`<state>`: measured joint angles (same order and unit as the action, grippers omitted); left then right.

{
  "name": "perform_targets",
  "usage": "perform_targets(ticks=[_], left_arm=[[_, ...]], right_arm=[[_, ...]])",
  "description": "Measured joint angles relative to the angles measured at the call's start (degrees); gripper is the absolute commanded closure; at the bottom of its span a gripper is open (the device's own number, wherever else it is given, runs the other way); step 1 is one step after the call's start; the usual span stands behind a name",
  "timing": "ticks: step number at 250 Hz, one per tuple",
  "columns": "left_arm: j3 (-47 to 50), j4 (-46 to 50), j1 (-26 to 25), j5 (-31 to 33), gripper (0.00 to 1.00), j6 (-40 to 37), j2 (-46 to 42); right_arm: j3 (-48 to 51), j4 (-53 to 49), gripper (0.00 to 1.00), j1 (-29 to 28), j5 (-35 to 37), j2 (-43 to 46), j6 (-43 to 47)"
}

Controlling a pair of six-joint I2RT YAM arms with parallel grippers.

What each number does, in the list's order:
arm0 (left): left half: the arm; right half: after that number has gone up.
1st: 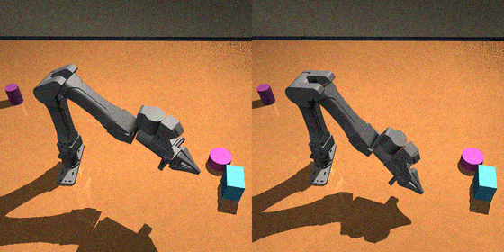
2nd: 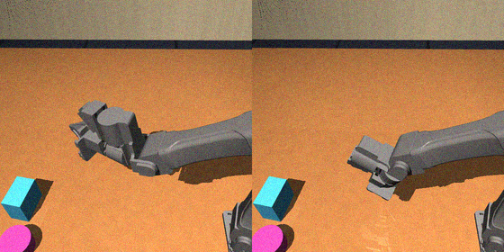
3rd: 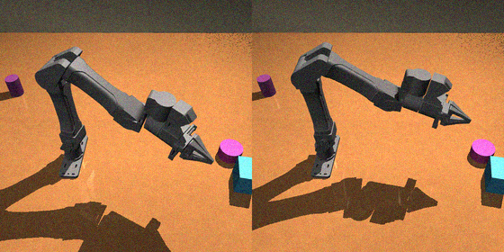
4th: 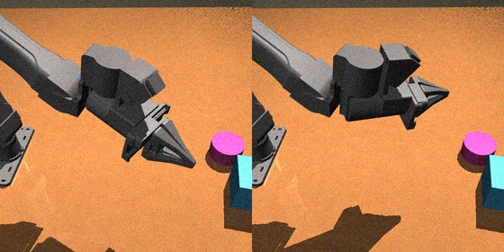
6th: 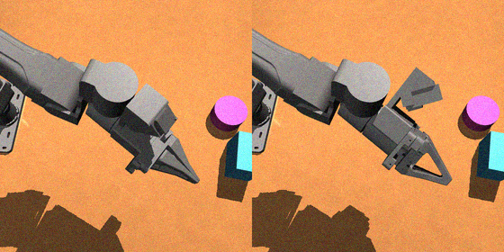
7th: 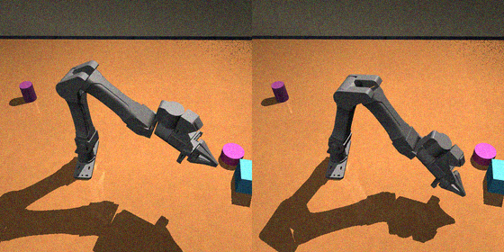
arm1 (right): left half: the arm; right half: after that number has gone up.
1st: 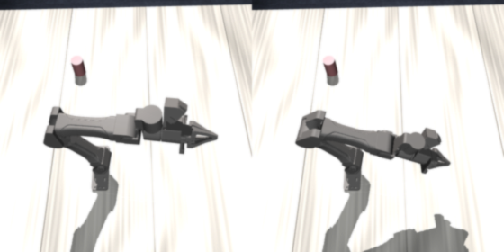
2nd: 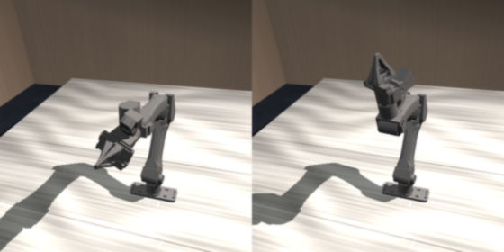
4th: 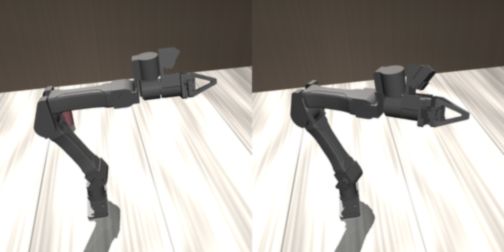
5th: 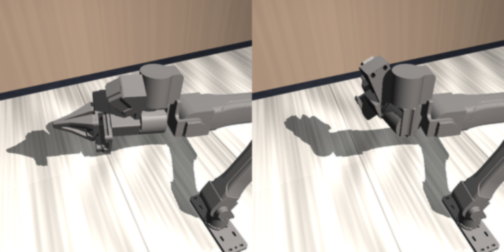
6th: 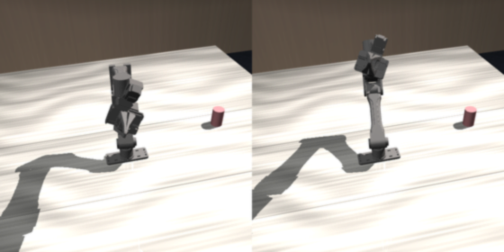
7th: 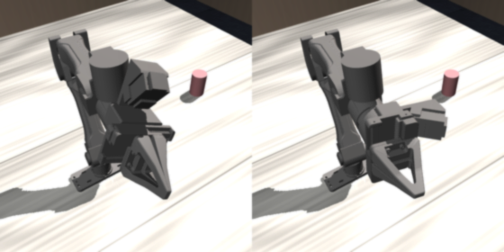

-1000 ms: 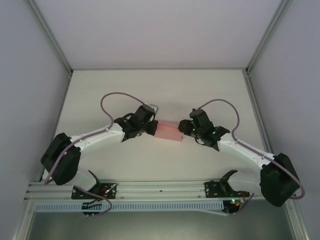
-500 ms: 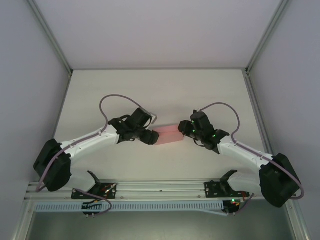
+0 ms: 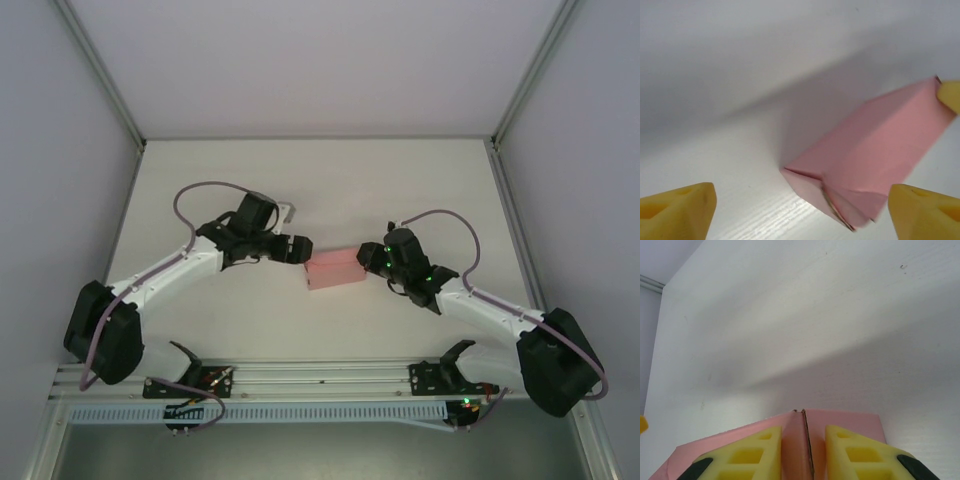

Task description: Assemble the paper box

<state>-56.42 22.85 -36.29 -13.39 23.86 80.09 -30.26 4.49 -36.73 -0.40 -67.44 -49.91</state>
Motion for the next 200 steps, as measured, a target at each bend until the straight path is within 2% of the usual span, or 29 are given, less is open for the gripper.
perform_targets(ticks=[45, 89, 106, 136, 165, 200], left_arm=[[1.5, -3.1, 1.2, -5.4, 0.25, 0.6, 3.1], [6.4, -7.3, 1.2, -9.6, 0.42, 1.4, 3.2], [8.2, -10.2, 1.2, -11.1, 0.43, 1.8, 2.8], [11.8, -16.2, 1.1, -13.9, 0.66, 2.3, 2.4], [16.6, -25.1, 0.2, -14.3, 0.85, 2.1, 0.8], [20.2, -34.0, -0.2, -13.0, 0.99, 2.2, 0.7]], right_arm=[[0.0, 0.9, 0.75, 0.0, 0.0, -0.6, 0.3], [0.0, 0.8, 0.75, -0.1, 0.0, -0.6, 0.3], [0.2, 1.0, 0.75, -0.1, 0.0, -0.5, 0.3], [1.4, 3.5, 0.82, -0.1, -0.1, -0.6, 1.2], [5.0, 11.0, 0.87, 0.1, -0.1, -0.6, 4.1], [9.6, 21.3, 0.93, 0.7, 0.4, -1.3, 8.4]])
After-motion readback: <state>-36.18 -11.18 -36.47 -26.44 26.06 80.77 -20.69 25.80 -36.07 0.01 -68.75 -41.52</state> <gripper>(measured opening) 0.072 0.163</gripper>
